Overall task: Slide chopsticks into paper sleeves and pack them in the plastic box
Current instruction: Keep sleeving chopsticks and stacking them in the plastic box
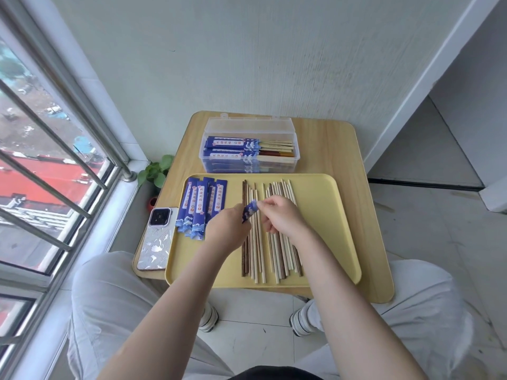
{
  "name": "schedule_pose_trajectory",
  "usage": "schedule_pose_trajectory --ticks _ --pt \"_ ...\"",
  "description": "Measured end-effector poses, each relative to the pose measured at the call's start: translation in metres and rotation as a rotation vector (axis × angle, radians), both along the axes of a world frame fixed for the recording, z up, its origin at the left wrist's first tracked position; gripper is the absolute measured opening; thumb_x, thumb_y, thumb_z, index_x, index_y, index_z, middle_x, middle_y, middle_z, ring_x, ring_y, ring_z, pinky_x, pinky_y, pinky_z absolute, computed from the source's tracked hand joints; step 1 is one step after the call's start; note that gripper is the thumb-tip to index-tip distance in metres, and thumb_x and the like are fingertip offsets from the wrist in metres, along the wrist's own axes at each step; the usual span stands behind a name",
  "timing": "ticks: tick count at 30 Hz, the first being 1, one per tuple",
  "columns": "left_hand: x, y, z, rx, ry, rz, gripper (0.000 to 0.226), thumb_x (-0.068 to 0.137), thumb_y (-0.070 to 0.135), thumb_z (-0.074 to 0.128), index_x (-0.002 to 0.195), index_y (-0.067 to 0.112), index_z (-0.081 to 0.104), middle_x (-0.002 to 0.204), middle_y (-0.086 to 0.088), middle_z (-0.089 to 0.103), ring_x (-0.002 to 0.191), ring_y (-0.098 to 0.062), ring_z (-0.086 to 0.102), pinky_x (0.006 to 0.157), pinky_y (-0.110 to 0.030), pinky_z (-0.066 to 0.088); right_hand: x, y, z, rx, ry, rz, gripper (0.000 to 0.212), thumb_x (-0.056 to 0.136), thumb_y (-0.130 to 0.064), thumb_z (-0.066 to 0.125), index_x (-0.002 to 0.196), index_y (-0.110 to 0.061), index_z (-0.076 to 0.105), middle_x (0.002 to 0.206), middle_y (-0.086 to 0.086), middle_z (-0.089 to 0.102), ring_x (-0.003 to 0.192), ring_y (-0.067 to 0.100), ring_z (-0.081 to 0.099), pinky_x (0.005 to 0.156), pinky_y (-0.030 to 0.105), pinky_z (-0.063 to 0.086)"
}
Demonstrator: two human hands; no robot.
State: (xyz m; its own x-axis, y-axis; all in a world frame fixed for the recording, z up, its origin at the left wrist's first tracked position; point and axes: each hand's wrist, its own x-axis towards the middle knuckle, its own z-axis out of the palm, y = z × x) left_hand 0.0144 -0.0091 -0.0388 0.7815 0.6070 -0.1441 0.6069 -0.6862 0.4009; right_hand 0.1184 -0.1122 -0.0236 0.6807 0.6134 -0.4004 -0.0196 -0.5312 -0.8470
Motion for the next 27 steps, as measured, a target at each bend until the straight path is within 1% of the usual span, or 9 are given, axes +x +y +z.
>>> schedule_pose_trajectory --ticks 4,5,7,10,13,16,19,21,27 --pt "-0.01 0.006 -0.016 -0.437 -0.055 0.279 0.017 0.095 0.021 0.049 0.082 0.011 0.048 0.075 -0.008 0.061 0.073 -0.034 0.066 0.07 -0.042 0.055 -0.004 -0.005 -0.007 -0.206 -0.217 0.097 0.015 0.099 -0.024 0.052 0.1 -0.015 0.064 0.087 0.003 0.07 0.068 0.018 0.068 0.071 0.036 0.057" --pt "-0.012 0.007 -0.019 -0.521 -0.089 0.349 0.016 0.096 0.02 0.05 0.084 0.009 0.051 0.072 -0.009 0.062 0.068 -0.032 0.066 0.07 -0.042 0.056 -0.008 -0.003 -0.009 -0.246 -0.257 0.144 0.017 0.099 -0.023 0.053 0.1 -0.013 0.066 0.091 0.003 0.07 0.073 0.019 0.069 0.074 0.036 0.058" --pt "-0.015 0.008 -0.021 -0.653 -0.153 0.454 0.015 0.097 0.017 0.051 0.091 0.004 0.055 0.063 -0.006 0.064 0.052 -0.024 0.062 0.057 -0.036 0.056 -0.019 0.002 -0.011 -0.294 -0.302 0.232 0.018 0.099 -0.023 0.055 0.099 -0.012 0.069 0.095 0.003 0.069 0.08 0.021 0.068 0.078 0.037 0.057" --pt "-0.015 0.008 -0.018 -0.658 -0.165 0.466 0.02 0.095 0.014 0.053 0.077 0.008 0.052 0.042 0.004 0.059 0.033 -0.01 0.053 0.041 -0.02 0.044 -0.035 0.013 -0.013 -0.372 -0.376 0.285 0.014 0.094 -0.027 0.061 0.098 -0.014 0.064 0.097 0.001 0.065 0.087 0.021 0.063 0.075 0.035 0.054" --pt "-0.017 0.011 -0.019 -0.657 -0.141 0.428 0.024 0.091 0.015 0.058 0.069 0.01 0.05 0.041 0.003 0.058 0.032 -0.008 0.05 0.045 -0.02 0.044 -0.042 0.019 -0.015 -0.432 -0.46 0.307 0.025 0.092 -0.031 0.064 0.103 -0.012 0.053 0.098 0.003 0.06 0.086 0.023 0.058 0.067 0.034 0.045" --pt "-0.021 0.015 -0.02 -0.713 -0.103 0.383 0.021 0.087 0.017 0.062 0.069 0.009 0.055 0.052 -0.006 0.063 0.039 -0.014 0.054 0.055 -0.027 0.051 -0.044 0.022 -0.018 -0.466 -0.427 0.312 0.052 0.087 -0.036 0.07 0.124 -0.009 0.045 0.11 0.008 0.062 0.092 0.026 0.059 0.066 0.032 0.042" --pt "-0.021 0.016 -0.021 -0.706 -0.083 0.373 0.022 0.087 0.022 0.064 0.072 0.011 0.053 0.051 -0.005 0.063 0.038 -0.012 0.053 0.051 -0.021 0.047 -0.044 0.025 -0.019 -0.487 -0.393 0.295 0.081 0.084 -0.039 0.074 0.144 -0.005 0.031 0.124 0.011 0.059 0.105 0.028 0.061 0.068 0.031 0.043" --pt "-0.021 0.016 -0.023 -0.696 -0.086 0.376 0.022 0.087 0.024 0.065 0.074 0.011 0.053 0.049 -0.004 0.063 0.037 -0.012 0.054 0.047 -0.02 0.047 -0.045 0.027 -0.02 -0.489 -0.373 0.284 0.089 0.082 -0.04 0.076 0.147 -0.005 0.027 0.127 0.012 0.058 0.109 0.028 0.061 0.069 0.031 0.043" --pt "-0.02 0.016 -0.022 -0.716 -0.092 0.386 0.018 0.088 0.019 0.063 0.076 0.009 0.054 0.051 -0.007 0.064 0.038 -0.014 0.056 0.044 -0.021 0.048 -0.041 0.023 -0.017 -0.45 -0.371 0.285 0.066 0.089 -0.033 0.067 0.139 -0.004 0.038 0.123 0.012 0.06 0.104 0.027 0.061 0.07 0.031 0.044"
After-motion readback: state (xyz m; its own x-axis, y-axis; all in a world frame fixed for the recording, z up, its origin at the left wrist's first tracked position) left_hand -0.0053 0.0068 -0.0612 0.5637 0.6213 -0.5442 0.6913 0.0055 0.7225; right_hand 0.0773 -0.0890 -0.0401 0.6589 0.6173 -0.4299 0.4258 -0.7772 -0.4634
